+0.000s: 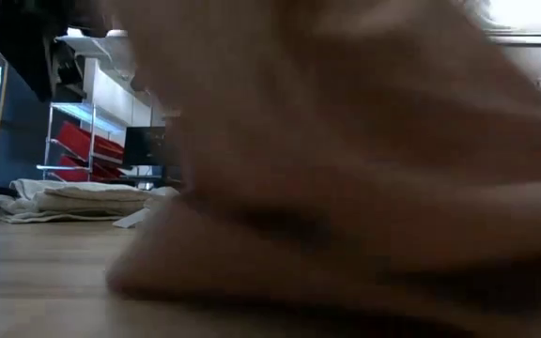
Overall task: Fold towel
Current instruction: Fold the brown towel
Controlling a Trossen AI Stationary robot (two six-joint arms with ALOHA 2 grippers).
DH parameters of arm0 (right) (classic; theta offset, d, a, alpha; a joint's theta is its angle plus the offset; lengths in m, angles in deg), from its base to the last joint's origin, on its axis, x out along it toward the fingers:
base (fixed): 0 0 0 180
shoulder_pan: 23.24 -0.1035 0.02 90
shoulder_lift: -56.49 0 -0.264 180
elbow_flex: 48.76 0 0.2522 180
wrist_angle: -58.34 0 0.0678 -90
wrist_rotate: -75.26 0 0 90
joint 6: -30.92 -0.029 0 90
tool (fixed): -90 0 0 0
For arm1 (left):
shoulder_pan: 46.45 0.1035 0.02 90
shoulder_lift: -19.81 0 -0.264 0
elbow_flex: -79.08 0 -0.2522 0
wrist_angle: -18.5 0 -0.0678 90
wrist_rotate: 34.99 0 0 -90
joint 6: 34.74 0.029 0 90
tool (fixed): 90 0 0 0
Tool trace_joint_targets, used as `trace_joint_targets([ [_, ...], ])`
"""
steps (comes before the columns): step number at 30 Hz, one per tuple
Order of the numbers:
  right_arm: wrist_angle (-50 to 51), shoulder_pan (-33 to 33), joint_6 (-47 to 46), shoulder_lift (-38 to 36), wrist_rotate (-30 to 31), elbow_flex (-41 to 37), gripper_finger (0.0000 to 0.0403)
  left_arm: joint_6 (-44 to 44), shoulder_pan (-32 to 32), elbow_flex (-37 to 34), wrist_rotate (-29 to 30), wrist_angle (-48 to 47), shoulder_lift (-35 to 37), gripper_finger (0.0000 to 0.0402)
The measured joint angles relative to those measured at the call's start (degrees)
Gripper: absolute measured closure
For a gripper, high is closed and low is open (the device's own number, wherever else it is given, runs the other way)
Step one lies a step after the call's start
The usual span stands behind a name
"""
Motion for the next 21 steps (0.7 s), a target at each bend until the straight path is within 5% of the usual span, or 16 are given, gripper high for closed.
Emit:
trace_joint_targets([
  [7,17.25,-4.41,3.32,1.20,-5.41,9.55,0.0403,-5.05,0.00,0.00,1.58,0.17,-0.02,0.0402],
  [14,50.18,-15.45,-3.39,0.98,6.42,7.56,0.0403,-4.61,0.00,0.00,4.72,4.32,-0.08,0.0402],
  [21,48.57,-24.51,-10.77,1.15,6.53,-6.07,0.0403,-2.05,0.19,0.00,4.86,12.21,-1.03,0.0402],
])
